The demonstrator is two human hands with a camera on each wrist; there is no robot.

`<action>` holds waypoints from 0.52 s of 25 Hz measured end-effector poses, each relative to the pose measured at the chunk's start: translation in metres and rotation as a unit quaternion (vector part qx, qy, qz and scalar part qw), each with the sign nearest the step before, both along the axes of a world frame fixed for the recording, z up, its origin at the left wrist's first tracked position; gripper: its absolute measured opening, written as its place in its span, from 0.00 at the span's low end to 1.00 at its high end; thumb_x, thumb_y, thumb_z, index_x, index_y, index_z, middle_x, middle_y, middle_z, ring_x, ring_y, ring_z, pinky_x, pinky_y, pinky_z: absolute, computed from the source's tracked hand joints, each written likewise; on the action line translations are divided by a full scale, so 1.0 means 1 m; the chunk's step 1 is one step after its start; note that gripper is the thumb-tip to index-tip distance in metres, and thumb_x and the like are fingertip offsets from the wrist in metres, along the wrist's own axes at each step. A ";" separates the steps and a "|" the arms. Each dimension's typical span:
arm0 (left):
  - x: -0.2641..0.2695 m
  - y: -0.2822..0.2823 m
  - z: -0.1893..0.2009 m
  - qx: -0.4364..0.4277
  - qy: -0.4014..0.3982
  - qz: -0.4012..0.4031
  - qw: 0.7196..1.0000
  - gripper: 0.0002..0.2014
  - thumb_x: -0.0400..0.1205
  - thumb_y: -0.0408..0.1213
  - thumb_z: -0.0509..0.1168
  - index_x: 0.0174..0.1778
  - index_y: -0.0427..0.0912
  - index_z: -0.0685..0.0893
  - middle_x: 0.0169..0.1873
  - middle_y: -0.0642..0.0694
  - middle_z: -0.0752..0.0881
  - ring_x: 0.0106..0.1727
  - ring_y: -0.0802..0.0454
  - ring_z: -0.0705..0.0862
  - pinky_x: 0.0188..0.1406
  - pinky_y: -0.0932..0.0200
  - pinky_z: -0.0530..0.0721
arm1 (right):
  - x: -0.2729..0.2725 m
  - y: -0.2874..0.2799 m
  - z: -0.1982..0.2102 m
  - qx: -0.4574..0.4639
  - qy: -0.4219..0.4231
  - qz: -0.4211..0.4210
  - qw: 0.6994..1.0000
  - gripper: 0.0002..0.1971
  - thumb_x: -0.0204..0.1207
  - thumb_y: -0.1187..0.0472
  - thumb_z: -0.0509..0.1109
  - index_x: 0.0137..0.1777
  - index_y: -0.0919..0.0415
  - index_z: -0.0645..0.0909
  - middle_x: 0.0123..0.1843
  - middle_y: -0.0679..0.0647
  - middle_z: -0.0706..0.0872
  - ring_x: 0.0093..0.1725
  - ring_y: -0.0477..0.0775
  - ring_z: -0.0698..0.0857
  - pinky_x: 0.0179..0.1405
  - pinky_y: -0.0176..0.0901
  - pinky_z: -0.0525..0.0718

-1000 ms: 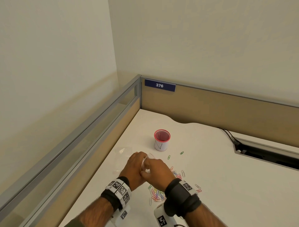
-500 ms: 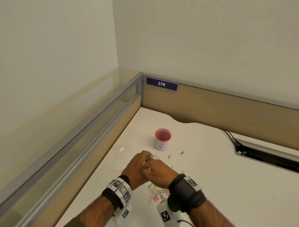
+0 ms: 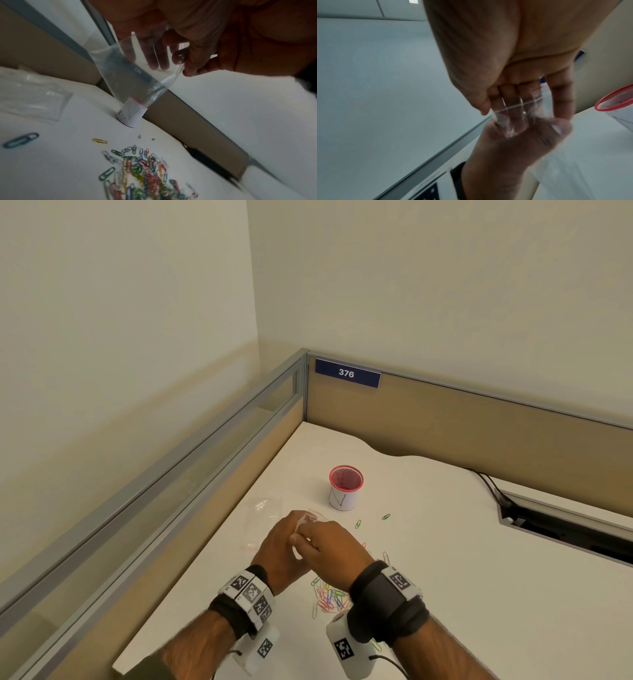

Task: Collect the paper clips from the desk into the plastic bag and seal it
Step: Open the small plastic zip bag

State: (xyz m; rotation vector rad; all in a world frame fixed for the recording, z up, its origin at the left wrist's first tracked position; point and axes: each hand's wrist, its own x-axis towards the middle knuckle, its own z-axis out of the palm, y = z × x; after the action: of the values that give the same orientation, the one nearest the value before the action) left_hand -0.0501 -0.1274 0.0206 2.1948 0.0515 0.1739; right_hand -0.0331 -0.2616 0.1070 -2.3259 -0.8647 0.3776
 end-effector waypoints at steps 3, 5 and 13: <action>-0.002 0.009 0.006 -0.056 -0.025 0.030 0.998 0.17 0.73 0.44 0.76 0.54 0.53 0.78 0.45 0.62 0.86 0.48 0.70 0.86 0.50 0.64 0.86 | 0.001 -0.011 0.011 0.115 -0.072 -0.047 0.990 0.13 0.83 0.49 0.61 0.53 0.53 0.85 0.51 0.45 0.87 0.48 0.43 0.84 0.48 0.35 0.81; -0.005 0.018 0.014 -0.079 -0.036 0.044 0.995 0.19 0.72 0.39 0.80 0.53 0.51 0.79 0.47 0.59 0.88 0.52 0.67 0.86 0.52 0.72 0.81 | 0.016 -0.037 0.008 0.158 -0.076 -0.119 0.977 0.10 0.82 0.52 0.65 0.53 0.54 0.86 0.50 0.45 0.88 0.48 0.42 0.85 0.48 0.31 0.83; -0.016 0.050 0.010 -0.094 -0.060 0.008 0.994 0.27 0.68 0.51 0.78 0.60 0.53 0.77 0.56 0.56 0.86 0.64 0.59 0.84 0.65 0.67 0.76 | 0.047 -0.158 -0.138 -0.265 0.120 -0.366 0.884 0.18 0.79 0.59 0.64 0.69 0.61 0.76 0.71 0.61 0.76 0.68 0.63 0.79 0.70 0.53 0.78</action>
State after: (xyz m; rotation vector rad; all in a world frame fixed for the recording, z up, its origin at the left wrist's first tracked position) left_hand -0.0664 -0.0773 0.0302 1.9926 0.0187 0.2971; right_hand 0.0136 -0.4195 -0.0309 -2.7952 0.3134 0.5940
